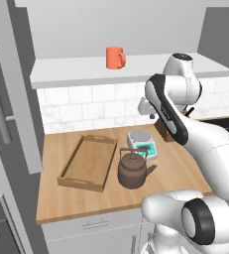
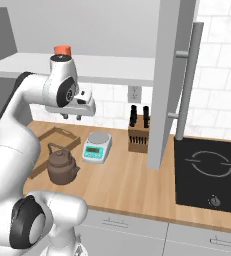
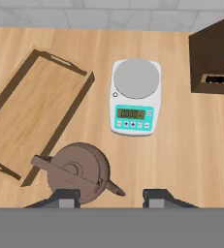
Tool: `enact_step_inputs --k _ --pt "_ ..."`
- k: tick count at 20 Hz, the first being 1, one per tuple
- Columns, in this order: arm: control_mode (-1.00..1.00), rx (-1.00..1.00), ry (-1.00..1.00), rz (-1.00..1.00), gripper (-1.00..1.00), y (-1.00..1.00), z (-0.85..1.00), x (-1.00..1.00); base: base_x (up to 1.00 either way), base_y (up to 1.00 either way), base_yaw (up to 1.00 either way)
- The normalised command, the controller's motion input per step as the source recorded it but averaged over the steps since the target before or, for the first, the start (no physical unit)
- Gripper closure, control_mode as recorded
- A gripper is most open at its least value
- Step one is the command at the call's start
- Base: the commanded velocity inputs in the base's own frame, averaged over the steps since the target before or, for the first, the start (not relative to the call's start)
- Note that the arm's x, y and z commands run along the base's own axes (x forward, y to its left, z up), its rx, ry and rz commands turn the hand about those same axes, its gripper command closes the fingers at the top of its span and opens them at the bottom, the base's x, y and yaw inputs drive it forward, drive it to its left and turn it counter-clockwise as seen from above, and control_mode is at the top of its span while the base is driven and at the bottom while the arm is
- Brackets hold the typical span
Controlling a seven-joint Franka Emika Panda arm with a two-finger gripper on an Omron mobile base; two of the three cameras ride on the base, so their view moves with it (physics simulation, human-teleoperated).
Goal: Pick the kettle from the counter and place it on the tray. Then pick the mug from the cabinet and place it on the tray. Then close the cabinet doors.
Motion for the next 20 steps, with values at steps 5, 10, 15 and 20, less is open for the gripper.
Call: enact_step_inputs --k 5,10,15,20 --pt "-1.00 0.00 -0.03 0.00 -1.00 0.00 0.00 -0.11 0.00 0.00 0.00" --pt "-1.00 0.04 -0.33 -0.01 -1.00 -0.01 0.02 -0.42 0.00 0.00 0.00" --pt "-1.00 0.03 -0.59 0.00 -1.00 0.02 0.54 -0.31 0.00 0.00 0.00" --pt "-1.00 0.00 -0.40 0.01 -1.00 0.25 0.76 0.01 0.00 0.00 0.00"
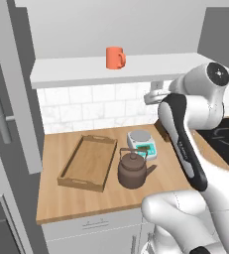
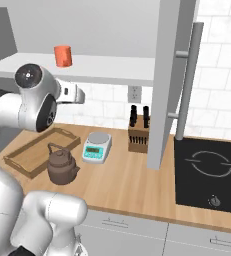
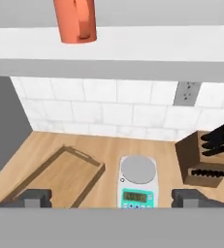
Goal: Pick the kettle from the counter and place it on the tray. Then pick the mug from the cabinet and place it on the tray. Then close the cabinet doors.
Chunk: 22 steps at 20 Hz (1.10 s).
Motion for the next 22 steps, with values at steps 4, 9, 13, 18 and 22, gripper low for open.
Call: enact_step_inputs --k 4,9,13,18,22 --pt "-1.00 0.00 -0.31 0.02 -1.00 0.29 0.80 0.04 0.00 0.00 0.00" --pt "-1.00 0.00 -0.32 0.00 -1.00 0.22 0.78 0.00 0.00 0.00 0.00" --pt "-1.00 0.00 -0.23 0.00 -1.00 0.17 0.57 0.00 0.00 0.00 0.00" --pt "-1.00 0.00 0.00 -0.01 -1.00 0.04 0.00 0.02 0.00 0.00 0.00" --pt "-1.00 0.00 0.14 -0.06 -1.00 0.03 0.08 0.19 0.00 0.00 0.00"
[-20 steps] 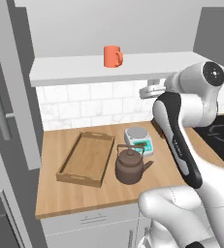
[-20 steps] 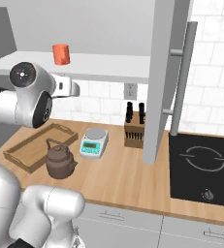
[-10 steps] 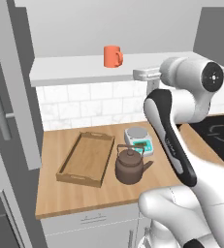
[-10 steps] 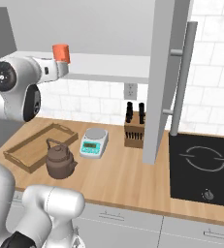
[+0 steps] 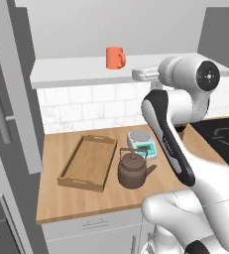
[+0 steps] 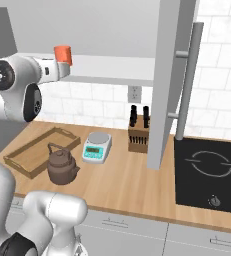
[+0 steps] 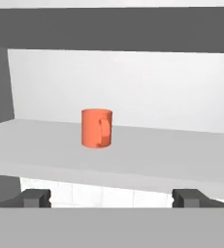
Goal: Pick the kettle from the counter and place it on the tray. Then pick the mug from the cabinet and place it on the tray. Then close the cabinet doors.
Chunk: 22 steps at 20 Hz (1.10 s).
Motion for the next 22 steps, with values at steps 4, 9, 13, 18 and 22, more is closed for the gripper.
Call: enact_step_inputs --k 4,9,13,18,22 --pt "-1.00 0.00 0.11 0.00 -1.00 -0.07 0.23 0.12 0.00 0.00 0.00" --pt "-1.00 0.00 0.13 0.00 -1.00 -0.07 0.11 0.07 0.00 0.00 0.00" --pt "-1.00 0.00 0.04 0.00 -1.00 -0.01 0.00 0.16 0.00 0.00 0.00" --pt "-1.00 0.00 0.04 0.00 -1.00 0.00 0.03 0.36 0.00 0.00 0.00" --pt "-1.00 0.00 0.01 0.00 -1.00 0.00 0.21 0.33 0.00 0.00 0.00"
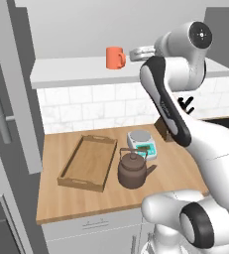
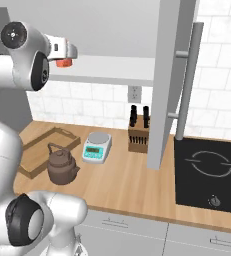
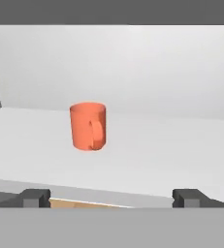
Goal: Pick the kettle from the counter and place it on the tray. Then pick the mug from the cabinet and place it on the tray. Then close the cabinet doors.
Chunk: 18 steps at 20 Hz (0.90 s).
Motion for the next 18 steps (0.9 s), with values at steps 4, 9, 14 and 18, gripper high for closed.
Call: enact_step_inputs --k 4,9,14,18 --pt "-1.00 0.00 0.00 0.04 -1.00 0.12 0.06 0.41 0.00 0.00 0.00" --pt "-1.00 0.01 0.00 0.14 -1.00 0.16 0.00 0.41 0.00 0.00 0.00" --pt "-1.00 0.04 -0.01 0.14 -1.00 0.01 -0.08 0.22 0.00 0.00 0.00" --pt "-1.00 0.04 0.00 0.07 -1.00 -0.11 -0.01 0.12 0.00 0.00 0.00"
